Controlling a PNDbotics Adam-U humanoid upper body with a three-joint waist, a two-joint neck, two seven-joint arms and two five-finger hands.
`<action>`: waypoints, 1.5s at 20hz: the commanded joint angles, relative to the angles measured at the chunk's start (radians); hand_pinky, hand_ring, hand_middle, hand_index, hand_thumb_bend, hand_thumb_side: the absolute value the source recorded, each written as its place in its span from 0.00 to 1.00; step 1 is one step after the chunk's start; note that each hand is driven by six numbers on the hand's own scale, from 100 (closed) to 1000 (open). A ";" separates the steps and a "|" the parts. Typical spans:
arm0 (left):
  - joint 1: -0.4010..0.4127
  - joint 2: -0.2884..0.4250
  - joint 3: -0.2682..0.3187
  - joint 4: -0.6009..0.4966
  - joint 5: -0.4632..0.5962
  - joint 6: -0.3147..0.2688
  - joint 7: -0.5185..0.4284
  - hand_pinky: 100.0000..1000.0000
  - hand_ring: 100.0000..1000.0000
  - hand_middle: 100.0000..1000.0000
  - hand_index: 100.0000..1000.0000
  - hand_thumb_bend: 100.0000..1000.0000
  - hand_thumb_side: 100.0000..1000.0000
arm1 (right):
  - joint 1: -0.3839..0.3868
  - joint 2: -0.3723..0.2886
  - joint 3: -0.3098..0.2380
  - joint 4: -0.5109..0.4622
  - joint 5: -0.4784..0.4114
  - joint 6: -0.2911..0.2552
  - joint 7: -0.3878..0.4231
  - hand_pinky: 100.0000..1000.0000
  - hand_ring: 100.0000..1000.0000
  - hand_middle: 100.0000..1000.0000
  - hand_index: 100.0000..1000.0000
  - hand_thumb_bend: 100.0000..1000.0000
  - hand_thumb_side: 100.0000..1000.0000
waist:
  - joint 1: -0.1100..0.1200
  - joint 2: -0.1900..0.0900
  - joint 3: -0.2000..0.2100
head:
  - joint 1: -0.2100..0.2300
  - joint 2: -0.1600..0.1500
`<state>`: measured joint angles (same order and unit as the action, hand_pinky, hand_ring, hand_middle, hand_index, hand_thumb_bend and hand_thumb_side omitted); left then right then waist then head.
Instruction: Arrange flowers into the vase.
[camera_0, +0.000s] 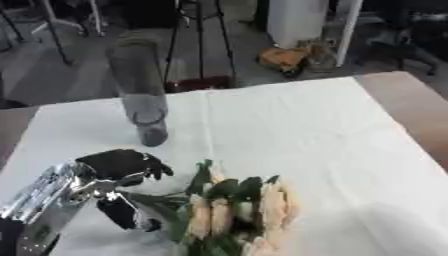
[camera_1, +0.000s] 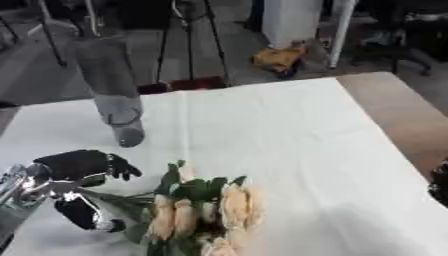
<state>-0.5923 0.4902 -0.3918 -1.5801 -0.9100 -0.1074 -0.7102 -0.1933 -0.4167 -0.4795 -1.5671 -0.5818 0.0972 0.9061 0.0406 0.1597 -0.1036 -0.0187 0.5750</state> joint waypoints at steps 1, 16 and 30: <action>-0.027 0.001 -0.003 0.013 -0.016 -0.006 0.006 0.72 0.71 0.68 0.91 0.49 0.37 | -0.011 -0.016 0.000 -0.023 0.004 -0.002 0.001 0.00 0.16 0.04 0.30 0.33 0.60 | -0.001 -0.017 -0.002 | -0.001 -0.006; -0.048 -0.055 -0.021 0.114 -0.070 -0.020 0.075 0.71 0.69 0.66 0.90 0.41 0.34 | -0.011 -0.016 0.003 -0.022 0.013 -0.006 0.001 0.00 0.16 0.04 0.30 0.33 0.60 | 0.005 -0.010 -0.015 | -0.003 -0.004; -0.059 -0.079 -0.027 0.166 -0.107 -0.044 0.119 0.68 0.64 0.60 0.85 0.35 0.31 | -0.013 -0.013 0.005 -0.023 0.016 -0.004 0.001 0.00 0.16 0.04 0.30 0.33 0.60 | 0.006 -0.010 -0.026 | -0.002 -0.005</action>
<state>-0.6322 0.4055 -0.4216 -1.4086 -1.0096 -0.1501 -0.6024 -0.1938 -0.4095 -0.4734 -1.5671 -0.5726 0.0936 0.9068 0.0406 0.1606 -0.1285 -0.0199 0.5750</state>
